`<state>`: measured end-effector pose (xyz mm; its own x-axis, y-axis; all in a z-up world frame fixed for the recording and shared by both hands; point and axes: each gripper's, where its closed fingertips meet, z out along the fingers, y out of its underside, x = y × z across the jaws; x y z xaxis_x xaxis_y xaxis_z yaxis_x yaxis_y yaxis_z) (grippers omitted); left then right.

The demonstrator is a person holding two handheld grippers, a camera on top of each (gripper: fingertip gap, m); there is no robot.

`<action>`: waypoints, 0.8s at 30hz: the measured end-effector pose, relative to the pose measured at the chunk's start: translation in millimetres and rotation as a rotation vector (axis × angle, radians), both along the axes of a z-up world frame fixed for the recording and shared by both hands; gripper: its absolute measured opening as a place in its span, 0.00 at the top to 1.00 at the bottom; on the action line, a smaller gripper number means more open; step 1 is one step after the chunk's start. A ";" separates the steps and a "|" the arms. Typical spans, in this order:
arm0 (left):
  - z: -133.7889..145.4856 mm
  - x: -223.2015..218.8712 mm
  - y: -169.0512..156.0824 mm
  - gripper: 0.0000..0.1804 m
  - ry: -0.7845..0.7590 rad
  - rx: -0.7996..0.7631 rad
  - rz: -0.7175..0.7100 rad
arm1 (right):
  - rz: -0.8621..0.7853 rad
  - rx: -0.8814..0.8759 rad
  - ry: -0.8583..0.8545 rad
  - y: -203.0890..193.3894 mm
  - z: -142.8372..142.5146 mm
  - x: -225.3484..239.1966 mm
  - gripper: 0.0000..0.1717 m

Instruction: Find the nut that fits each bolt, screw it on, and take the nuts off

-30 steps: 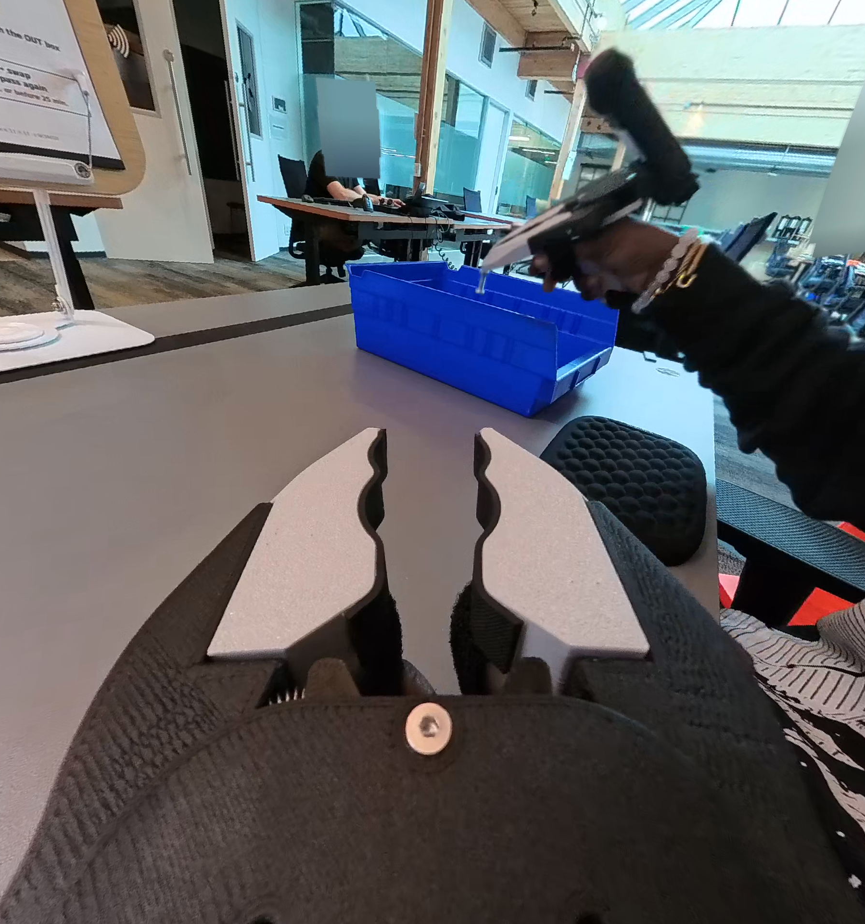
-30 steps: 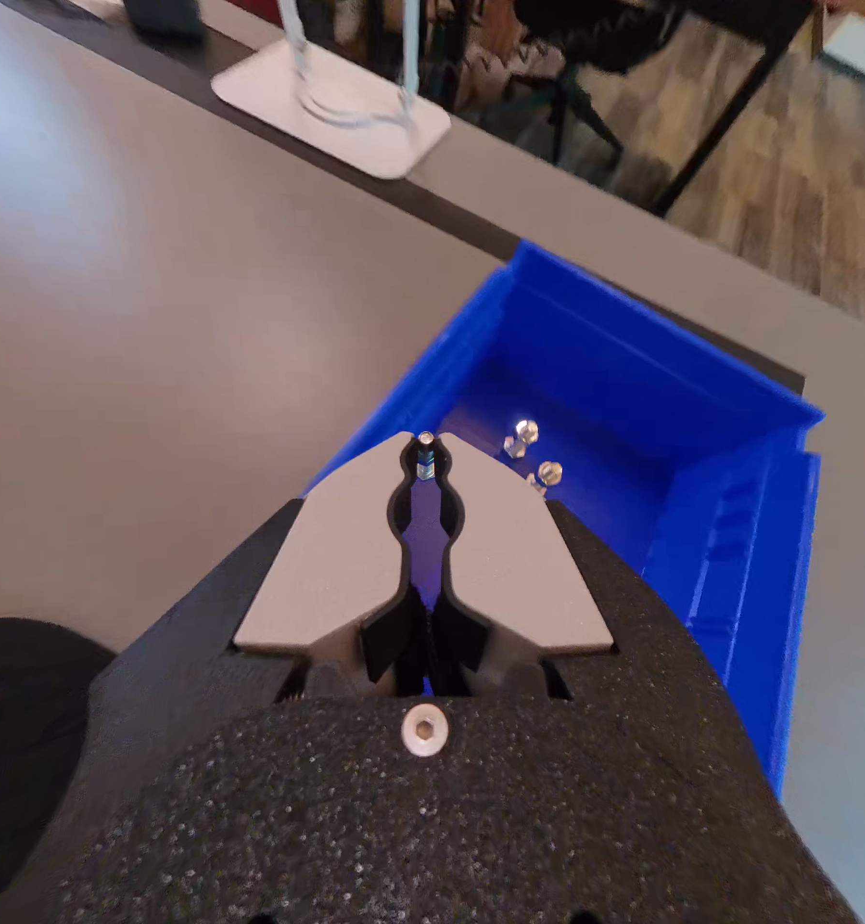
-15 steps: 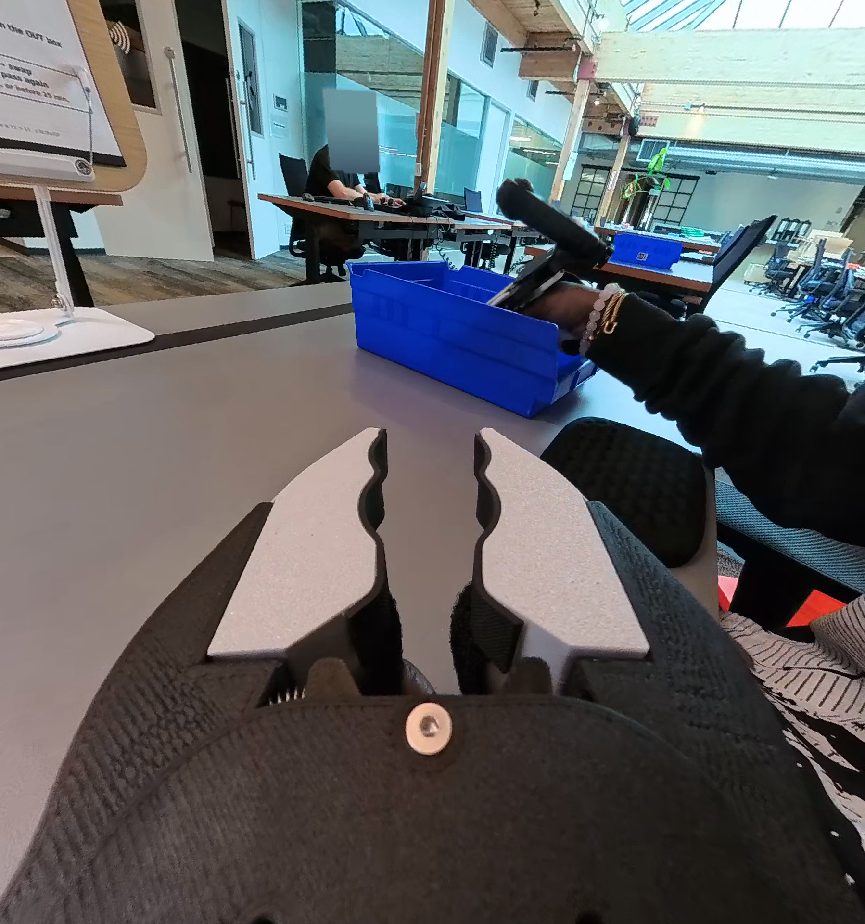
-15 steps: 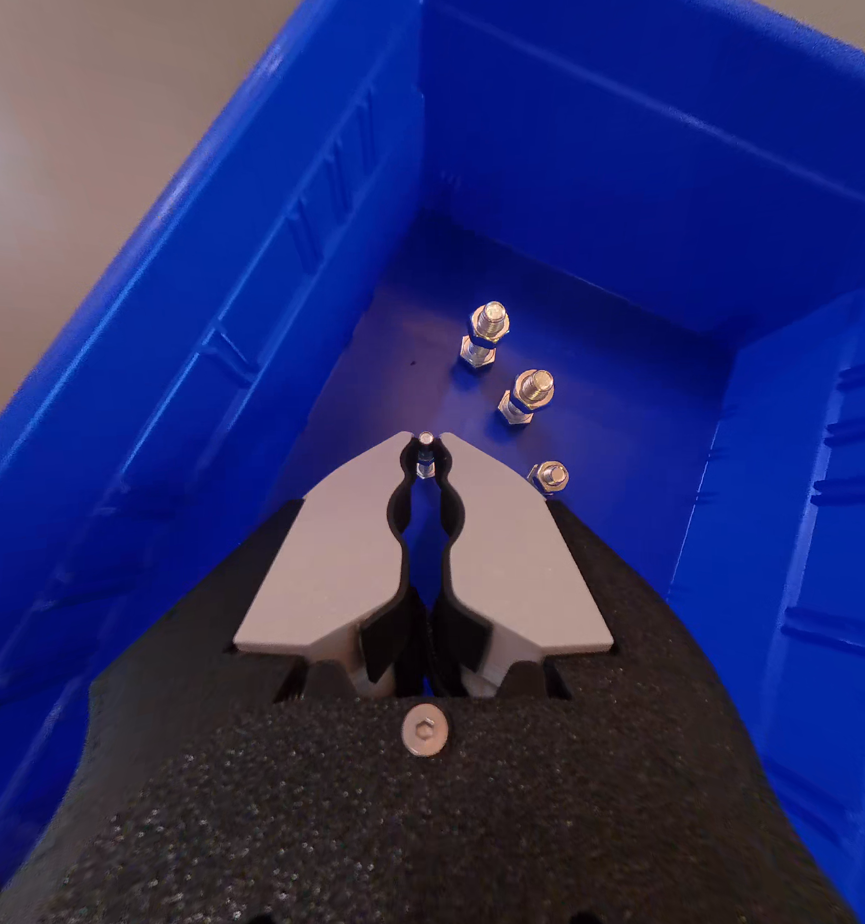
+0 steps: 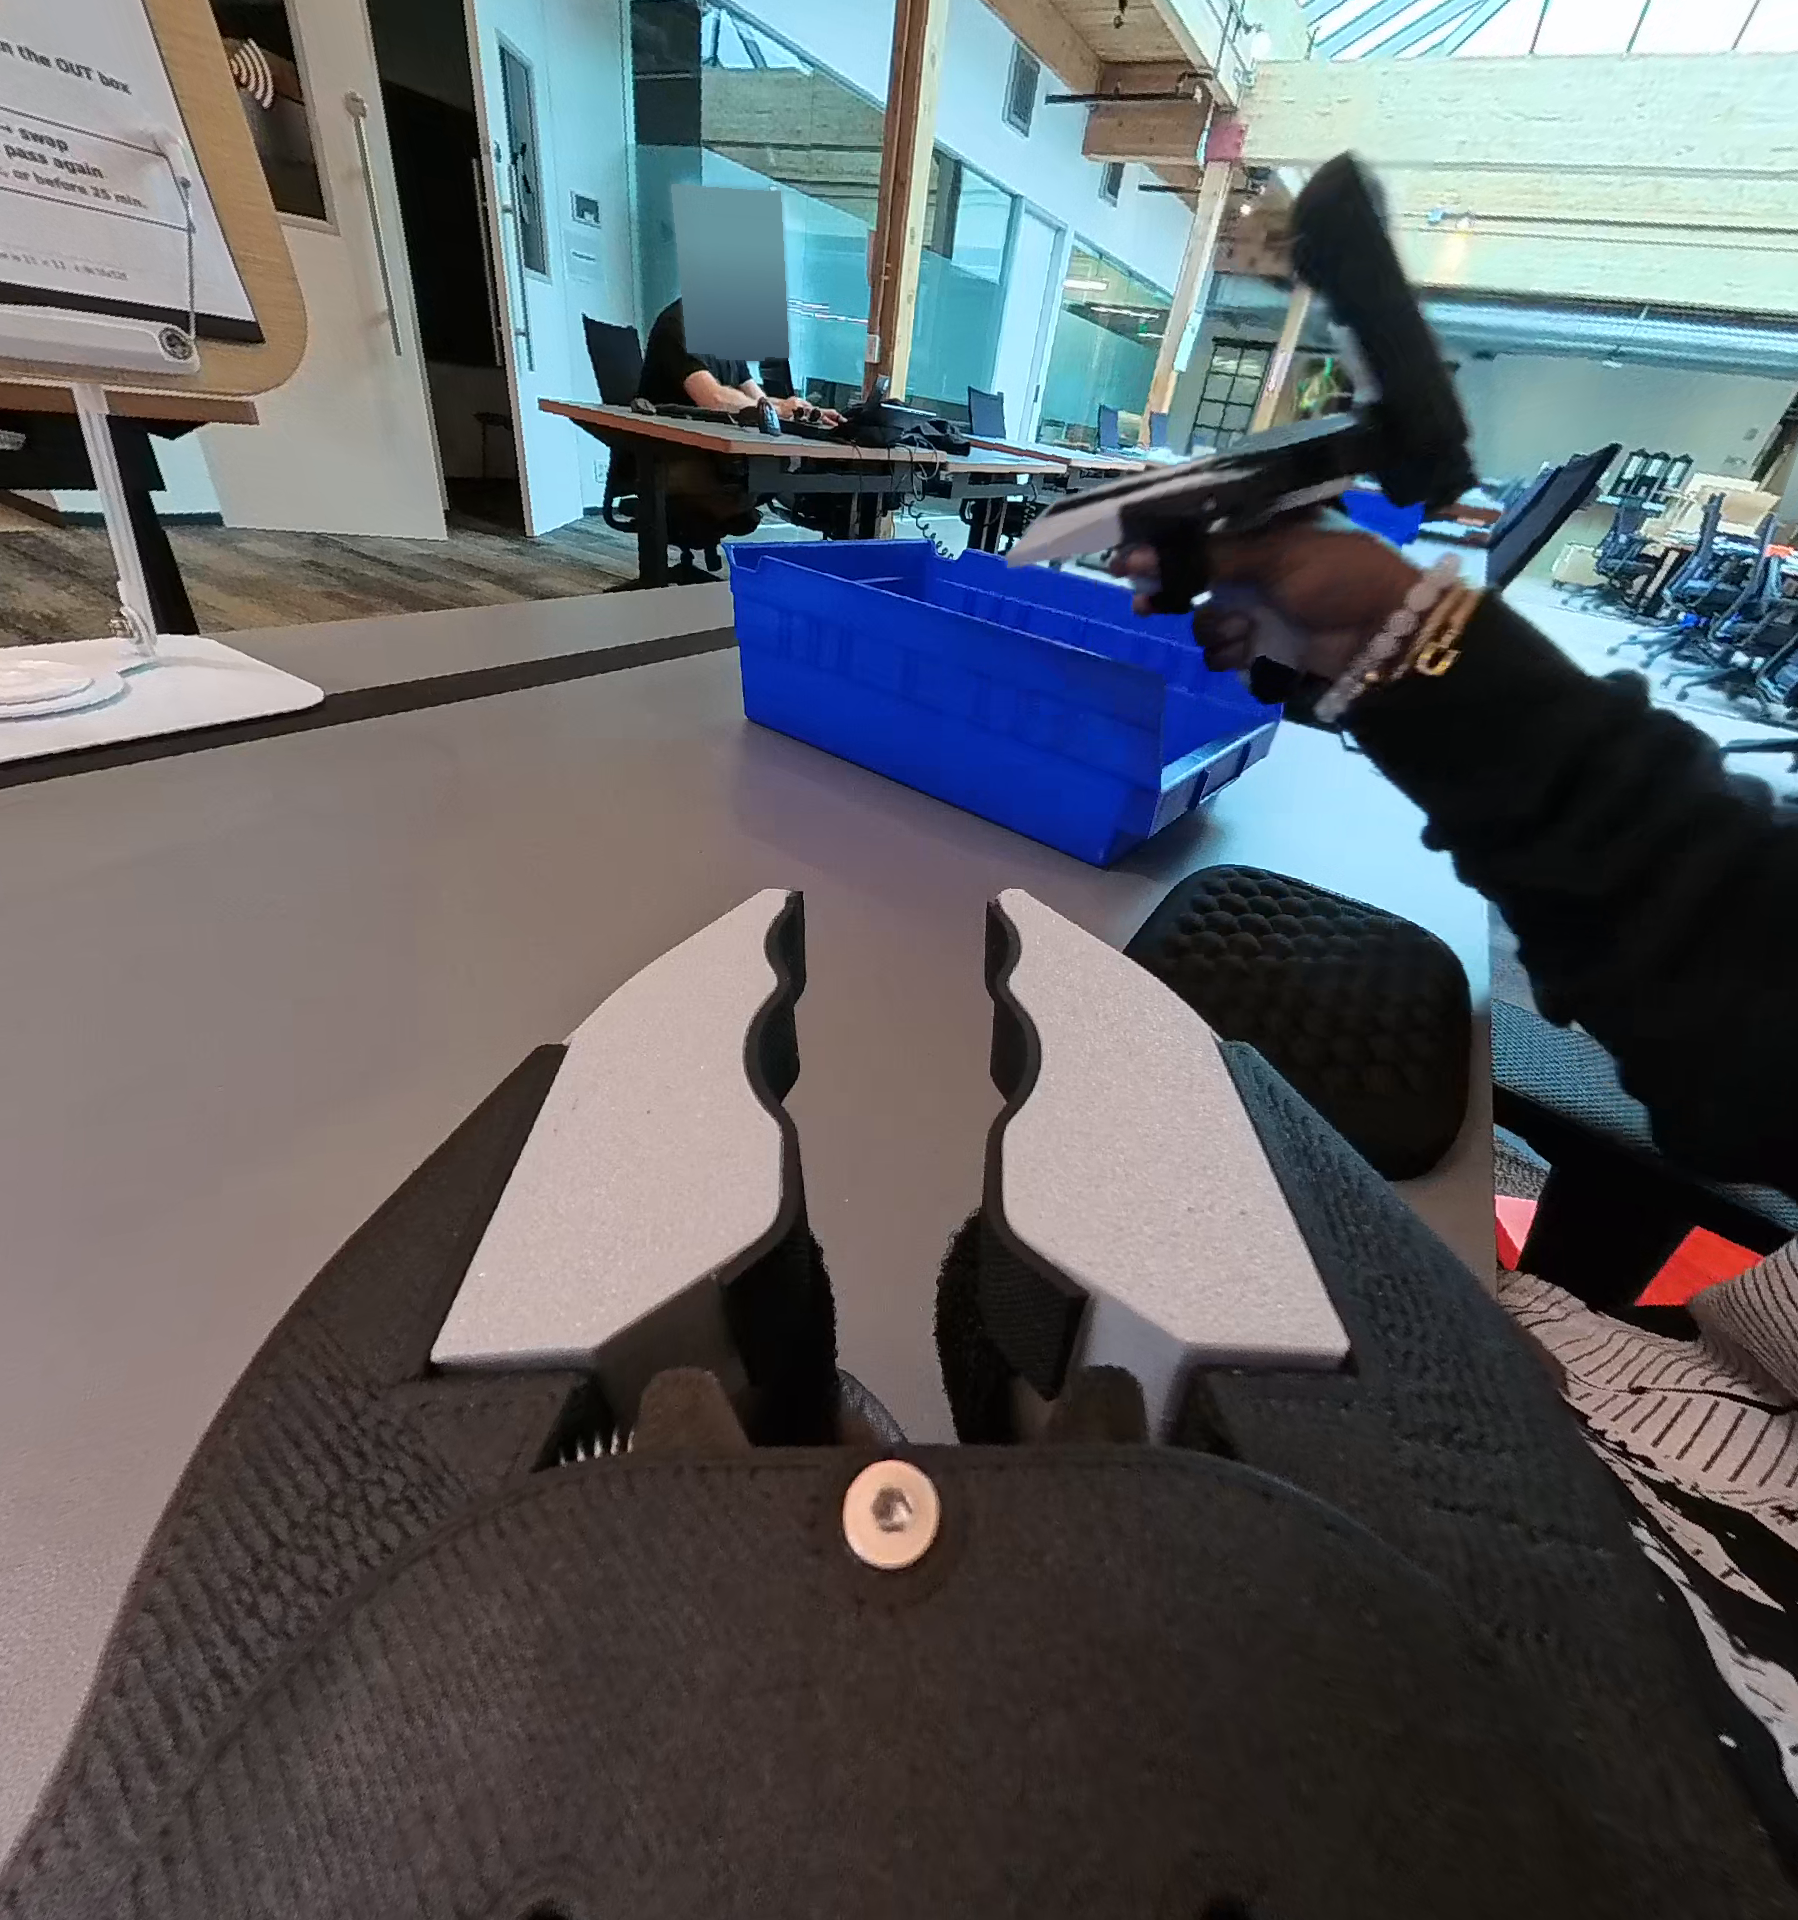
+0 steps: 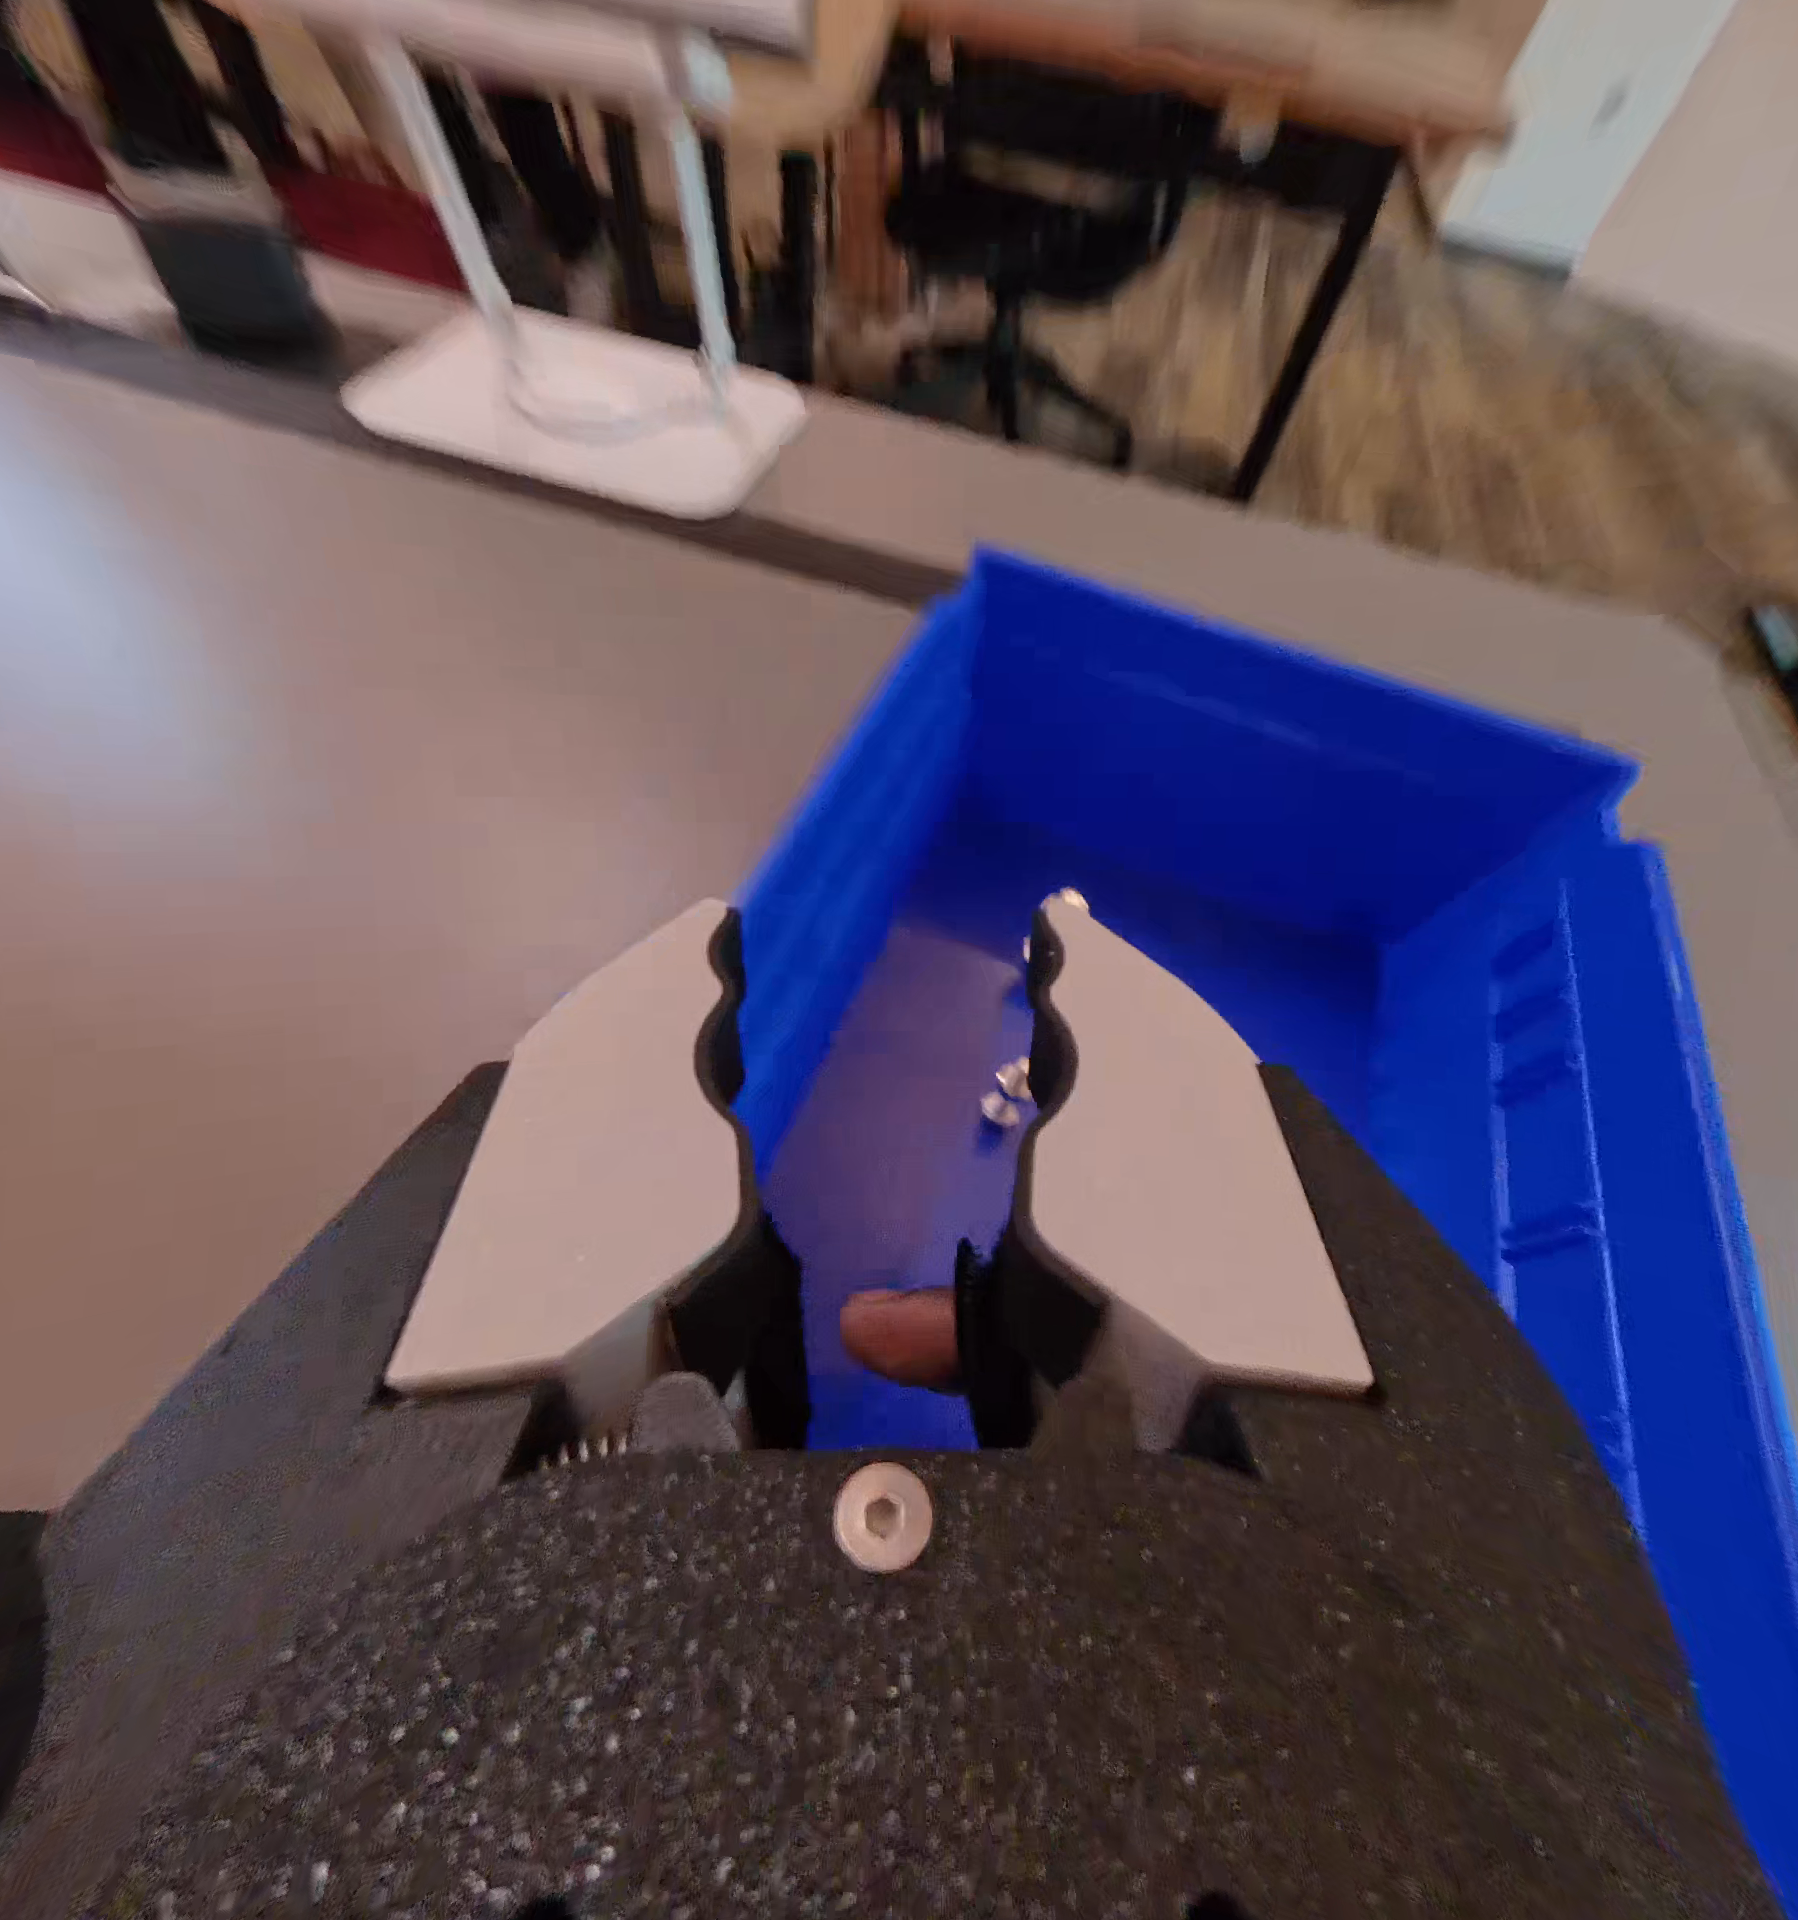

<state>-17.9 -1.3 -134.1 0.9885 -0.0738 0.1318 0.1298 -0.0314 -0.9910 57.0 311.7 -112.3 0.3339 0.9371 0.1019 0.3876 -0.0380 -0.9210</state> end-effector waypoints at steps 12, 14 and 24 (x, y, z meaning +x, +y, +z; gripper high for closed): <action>6.1 2.6 -2.7 0.82 0.019 0.028 0.008 | 0.321 -0.028 0.414 -154.1 13.4 3.1 0.66; 14.8 6.5 -8.4 0.82 0.002 0.056 -0.004 | 0.351 -0.057 0.401 -162.6 -1.4 -1.6 0.66; 52.8 -72.2 -132.2 0.81 0.243 -0.431 0.074 | 0.382 -0.066 0.399 -169.3 -15.7 -5.1 0.68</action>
